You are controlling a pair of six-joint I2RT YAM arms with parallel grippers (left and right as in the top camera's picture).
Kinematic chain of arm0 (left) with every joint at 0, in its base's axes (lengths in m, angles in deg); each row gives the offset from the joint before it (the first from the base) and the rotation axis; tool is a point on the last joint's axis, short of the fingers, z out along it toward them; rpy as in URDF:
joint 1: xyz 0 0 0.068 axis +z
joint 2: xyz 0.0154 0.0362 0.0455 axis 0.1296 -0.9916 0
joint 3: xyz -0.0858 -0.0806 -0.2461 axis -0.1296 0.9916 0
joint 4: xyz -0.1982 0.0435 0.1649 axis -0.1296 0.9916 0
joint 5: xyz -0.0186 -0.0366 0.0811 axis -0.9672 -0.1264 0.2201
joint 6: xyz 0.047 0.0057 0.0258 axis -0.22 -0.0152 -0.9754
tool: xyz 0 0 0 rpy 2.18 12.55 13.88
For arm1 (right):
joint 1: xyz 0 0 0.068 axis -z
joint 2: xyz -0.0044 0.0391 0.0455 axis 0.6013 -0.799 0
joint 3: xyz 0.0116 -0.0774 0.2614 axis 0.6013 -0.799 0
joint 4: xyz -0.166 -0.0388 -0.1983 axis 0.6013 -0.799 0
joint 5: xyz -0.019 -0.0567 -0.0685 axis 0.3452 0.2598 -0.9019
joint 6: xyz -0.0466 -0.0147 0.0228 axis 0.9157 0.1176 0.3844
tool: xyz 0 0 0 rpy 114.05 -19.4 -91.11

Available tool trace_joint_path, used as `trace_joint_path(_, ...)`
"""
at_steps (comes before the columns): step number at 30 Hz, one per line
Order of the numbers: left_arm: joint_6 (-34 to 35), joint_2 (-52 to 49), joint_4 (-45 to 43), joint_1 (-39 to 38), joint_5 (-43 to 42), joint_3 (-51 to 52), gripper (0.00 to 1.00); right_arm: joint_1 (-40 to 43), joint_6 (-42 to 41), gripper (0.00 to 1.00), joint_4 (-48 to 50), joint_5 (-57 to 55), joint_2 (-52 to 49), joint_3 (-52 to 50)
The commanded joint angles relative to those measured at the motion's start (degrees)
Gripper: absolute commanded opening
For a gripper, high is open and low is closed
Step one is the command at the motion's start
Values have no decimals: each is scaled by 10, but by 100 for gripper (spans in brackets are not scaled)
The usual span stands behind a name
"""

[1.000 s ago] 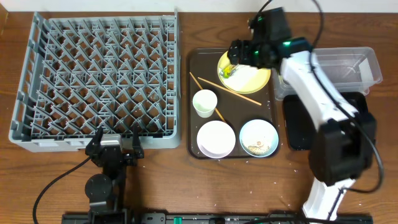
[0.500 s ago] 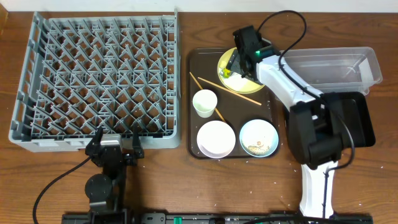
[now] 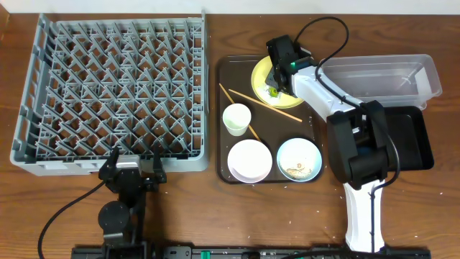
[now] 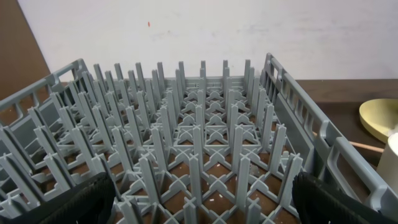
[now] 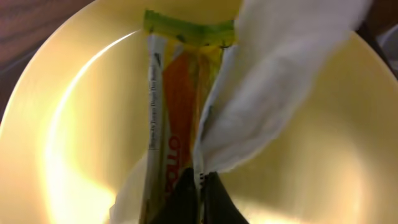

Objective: Sort waste into correct bins and load items into the dishwasher
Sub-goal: 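Carry the wrapper and tissue right and drop them into the clear bin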

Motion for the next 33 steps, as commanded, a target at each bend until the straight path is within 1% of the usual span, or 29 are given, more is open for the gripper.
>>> trace_joint_path(1, 7, 4, 19, -1, -10, 9, 92, -1, 25, 1, -1, -2, -10, 9)
trace_joint_path(5, 7, 4, 19, -1, -10, 9, 92, -1, 89, 1, -2, 34, 10, 13)
trace_joint_path(7, 7, 4, 19, -1, -10, 9, 92, 0, 104, 1, -6, 54, 35, 13)
trace_joint_path(12, 7, 4, 19, -1, -10, 9, 92, 17, 108, 1, -37, 61, 136, 13)
trace_joint_path(17, 7, 4, 19, -1, -10, 9, 92, 57, 106, 1, -68, 56, 226, 13)
trace_joint_path(20, 7, 4, 19, -1, -10, 9, 93, 92, 66, 2, -95, 45, 250, 13)
trace_joint_path(26, 7, 4, 19, -1, -10, 9, 92, 167, -72, 2, -152, -8, 243, 6)
trace_joint_path(28, 7, 4, 19, -1, -10, 9, 92, 192, -95, 2, -156, -13, 235, -1)
trace_joint_path(33, 7, 4, 19, -1, -10, 9, 92, 233, -119, 2, -156, -13, 208, -9)
